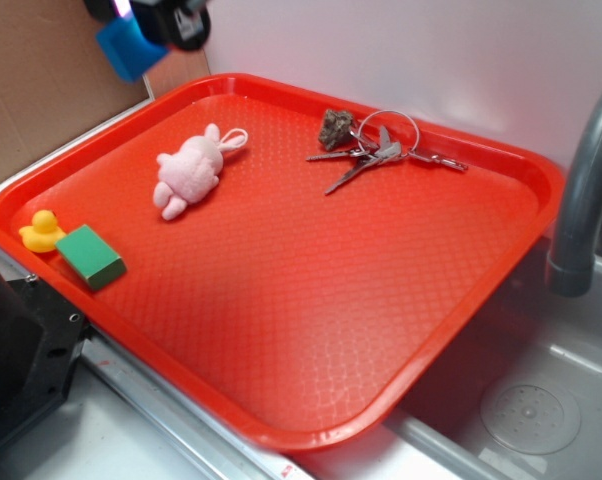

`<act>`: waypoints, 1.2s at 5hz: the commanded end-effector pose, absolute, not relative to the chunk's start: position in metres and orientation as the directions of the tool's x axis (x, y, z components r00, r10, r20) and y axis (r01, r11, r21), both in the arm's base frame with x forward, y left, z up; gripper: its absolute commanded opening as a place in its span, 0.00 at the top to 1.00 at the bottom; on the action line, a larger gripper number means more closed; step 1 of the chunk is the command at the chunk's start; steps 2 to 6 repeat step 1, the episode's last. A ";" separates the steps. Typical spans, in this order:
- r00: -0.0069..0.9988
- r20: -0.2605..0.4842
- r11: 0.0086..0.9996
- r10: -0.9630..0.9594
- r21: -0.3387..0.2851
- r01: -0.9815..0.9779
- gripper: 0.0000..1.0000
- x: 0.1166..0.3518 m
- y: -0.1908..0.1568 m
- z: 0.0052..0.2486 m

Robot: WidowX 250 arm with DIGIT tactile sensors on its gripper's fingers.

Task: Grab the blue block.

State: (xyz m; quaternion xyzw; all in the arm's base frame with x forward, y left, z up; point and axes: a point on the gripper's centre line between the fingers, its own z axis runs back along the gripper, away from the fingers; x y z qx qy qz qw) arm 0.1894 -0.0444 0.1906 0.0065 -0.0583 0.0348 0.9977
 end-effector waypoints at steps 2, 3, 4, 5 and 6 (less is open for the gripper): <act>0.990 0.124 0.998 0.067 0.011 -0.069 1.00 0.210 -0.045 0.196; 0.990 0.124 0.998 0.067 0.011 -0.069 1.00 0.210 -0.045 0.196; 0.990 0.124 0.998 0.067 0.011 -0.069 1.00 0.210 -0.045 0.196; 0.990 0.124 0.998 0.067 0.011 -0.069 1.00 0.210 -0.045 0.196; 0.990 0.124 0.998 0.067 0.011 -0.069 1.00 0.210 -0.045 0.196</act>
